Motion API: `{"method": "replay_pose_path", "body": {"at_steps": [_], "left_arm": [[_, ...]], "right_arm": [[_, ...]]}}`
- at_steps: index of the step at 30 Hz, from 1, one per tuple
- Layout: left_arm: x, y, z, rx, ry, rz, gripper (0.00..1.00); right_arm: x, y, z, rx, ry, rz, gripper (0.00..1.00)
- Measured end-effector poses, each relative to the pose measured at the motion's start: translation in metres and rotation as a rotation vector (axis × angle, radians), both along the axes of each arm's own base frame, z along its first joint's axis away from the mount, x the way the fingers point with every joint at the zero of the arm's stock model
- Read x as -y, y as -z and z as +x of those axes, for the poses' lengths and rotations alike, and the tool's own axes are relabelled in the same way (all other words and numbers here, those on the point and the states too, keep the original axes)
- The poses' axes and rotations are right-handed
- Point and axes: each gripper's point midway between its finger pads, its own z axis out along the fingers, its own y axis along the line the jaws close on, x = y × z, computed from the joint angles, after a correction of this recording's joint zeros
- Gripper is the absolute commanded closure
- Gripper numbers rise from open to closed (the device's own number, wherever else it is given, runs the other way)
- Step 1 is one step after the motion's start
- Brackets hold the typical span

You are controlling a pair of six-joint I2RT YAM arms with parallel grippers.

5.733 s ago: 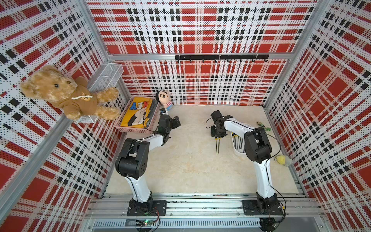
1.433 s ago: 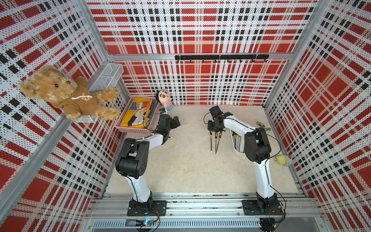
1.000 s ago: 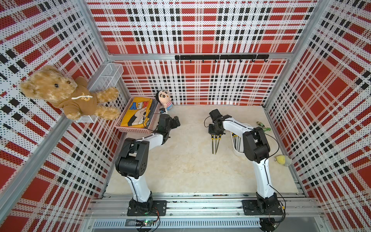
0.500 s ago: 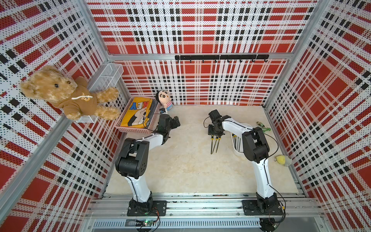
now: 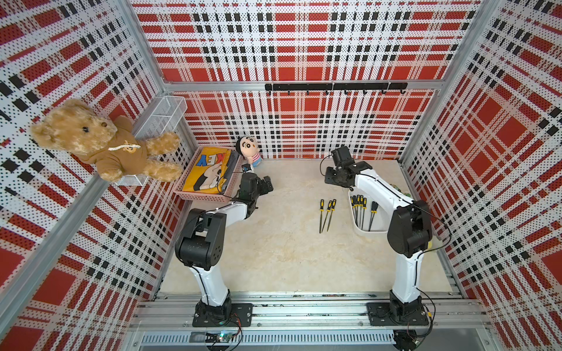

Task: Take the file tool out of the storage box
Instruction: Pick up the file tool from the storage box.

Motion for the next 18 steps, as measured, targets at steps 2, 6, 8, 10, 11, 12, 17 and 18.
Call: {"method": "replay_pose_path", "body": {"at_steps": [2, 6, 8, 10, 11, 12, 17, 18], "left_arm": [[0.000, 0.000, 0.000, 0.000, 0.000, -0.001, 0.04], [0.000, 0.000, 0.000, -0.001, 0.001, -0.001, 0.04], [0.000, 0.001, 0.000, -0.003, 0.002, -0.001, 0.04], [0.000, 0.003, 0.000, -0.006, 0.002, -0.001, 0.04], [0.000, 0.004, 0.000, -0.007, 0.001, -0.001, 0.04], [0.000, 0.004, 0.000, -0.009, 0.001, -0.001, 0.04], [0.000, 0.004, 0.000, -0.009, 0.001, 0.000, 0.04], [0.000, 0.004, 0.000, -0.009, 0.001, 0.000, 0.04]], "right_arm": [[0.036, 0.009, -0.004, -0.031, 0.064, -0.010, 0.67], [0.100, 0.042, -0.014, -0.125, 0.164, -0.055, 0.67], [0.123, 0.056, -0.023, -0.172, 0.195, -0.082, 0.67], [0.137, 0.067, -0.030, -0.204, 0.209, -0.097, 0.67], [0.141, 0.071, -0.032, -0.216, 0.211, -0.100, 0.67], [0.145, 0.075, -0.036, -0.229, 0.214, -0.103, 0.67], [0.155, 0.092, -0.041, -0.270, 0.211, -0.121, 0.67], [0.156, 0.096, -0.041, -0.277, 0.207, -0.126, 0.67]]}}
